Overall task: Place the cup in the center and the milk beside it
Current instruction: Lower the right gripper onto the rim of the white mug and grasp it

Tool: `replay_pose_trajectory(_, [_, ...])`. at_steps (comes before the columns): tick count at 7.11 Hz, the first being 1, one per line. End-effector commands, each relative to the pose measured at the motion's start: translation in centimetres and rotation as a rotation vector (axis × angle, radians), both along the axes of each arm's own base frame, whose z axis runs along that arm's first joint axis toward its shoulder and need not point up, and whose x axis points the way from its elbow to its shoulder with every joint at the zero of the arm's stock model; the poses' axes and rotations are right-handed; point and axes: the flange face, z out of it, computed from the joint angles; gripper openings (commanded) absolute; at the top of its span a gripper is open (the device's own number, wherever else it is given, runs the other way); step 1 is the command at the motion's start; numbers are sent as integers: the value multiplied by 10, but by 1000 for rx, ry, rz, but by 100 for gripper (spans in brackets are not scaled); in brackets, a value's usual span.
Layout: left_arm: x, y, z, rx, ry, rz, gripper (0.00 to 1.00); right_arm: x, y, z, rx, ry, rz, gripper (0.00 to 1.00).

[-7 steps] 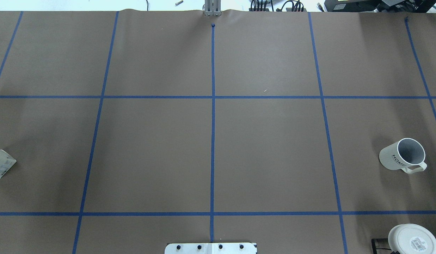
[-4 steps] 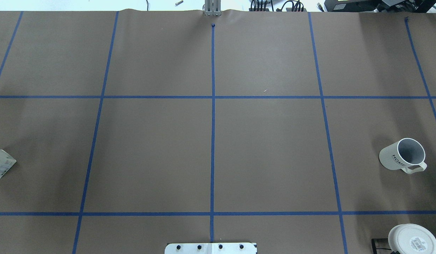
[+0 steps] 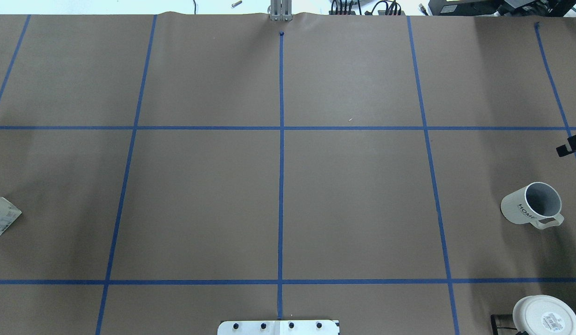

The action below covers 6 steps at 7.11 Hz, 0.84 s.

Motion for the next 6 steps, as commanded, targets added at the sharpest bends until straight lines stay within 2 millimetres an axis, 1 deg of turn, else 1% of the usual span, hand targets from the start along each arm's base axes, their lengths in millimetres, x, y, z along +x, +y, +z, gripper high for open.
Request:
replay_pose_trajectory(1, [0,1,1,-2,5,-1,98,-17,25,14,-22,7,-41,100])
replay_pose_trajectory(3, [0,1,2,-2,5,1,98,-54,32,15,-43,17,-102,100])
replay_pose_trajectory(4, [1,1,2,-2,5,2,98,-67,35,14,-69,20,-108,100])
replay_pose_trajectory(5, [1,1,3,-5,5,2,98,-69,37,16,-75,24,-113,100])
replay_pose_trajectory(6, [1,1,4,-7,5,2,98,-68,39,24,-85,30,-116,100])
